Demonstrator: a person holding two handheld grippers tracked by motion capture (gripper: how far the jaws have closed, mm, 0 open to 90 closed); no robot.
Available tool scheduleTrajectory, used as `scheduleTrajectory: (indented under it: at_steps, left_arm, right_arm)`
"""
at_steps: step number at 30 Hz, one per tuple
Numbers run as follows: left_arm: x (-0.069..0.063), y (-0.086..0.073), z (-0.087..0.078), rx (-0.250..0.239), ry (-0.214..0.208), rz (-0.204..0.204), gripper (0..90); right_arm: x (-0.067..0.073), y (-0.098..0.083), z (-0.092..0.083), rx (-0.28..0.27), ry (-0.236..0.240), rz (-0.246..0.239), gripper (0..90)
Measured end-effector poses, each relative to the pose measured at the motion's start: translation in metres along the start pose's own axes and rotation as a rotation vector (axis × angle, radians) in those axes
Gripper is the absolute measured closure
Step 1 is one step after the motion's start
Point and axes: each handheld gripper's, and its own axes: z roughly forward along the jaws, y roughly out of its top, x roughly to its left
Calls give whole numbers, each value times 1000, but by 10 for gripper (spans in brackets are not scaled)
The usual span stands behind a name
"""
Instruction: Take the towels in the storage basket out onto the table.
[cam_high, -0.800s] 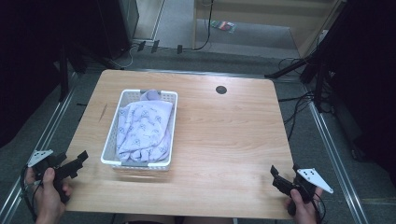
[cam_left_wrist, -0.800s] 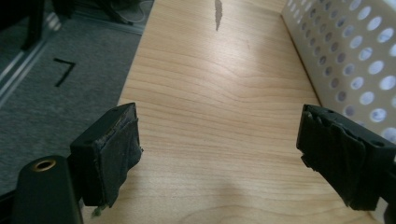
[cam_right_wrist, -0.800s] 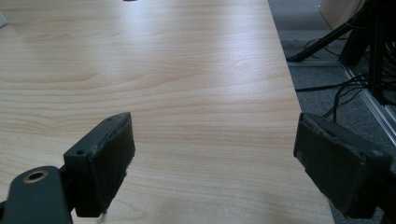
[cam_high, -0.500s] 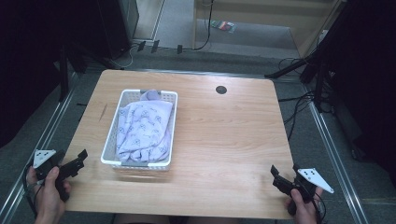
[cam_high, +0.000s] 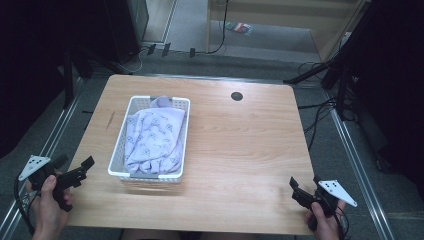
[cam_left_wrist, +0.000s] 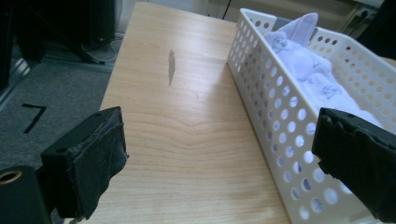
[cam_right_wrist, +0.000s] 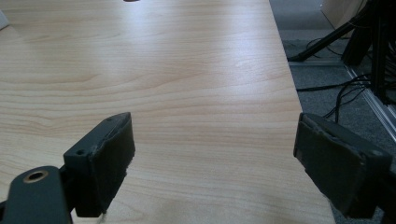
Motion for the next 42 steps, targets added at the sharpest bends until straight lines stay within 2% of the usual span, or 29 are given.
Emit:
scheduleTrajectory:
  at_steps: [1,5,9,14,22,32,42]
  left_arm:
    - [-2,2,0,2,10,8,29]
    - [-9,7,-2,0,1,19,28]
    - [-20,14,-3,-9,6,51,28]
    - [-29,23,-3,-22,-24,45,28]
    - [-49,39,6,-9,-39,88,28]
    - [-69,55,14,-15,-54,121,29]
    - [-89,64,33,14,-83,136,29]
  right_arm:
    - [0,0,0,0,0,0,125]
    - [0,0,0,-1,0,1,125]
    - [0,0,0,-1,0,1,125]
    - [0,0,0,0,1,2,125]
    - [0,0,0,2,1,2,125]
    - [0,0,0,0,6,1,125]
    - [0,0,0,1,6,2,125]
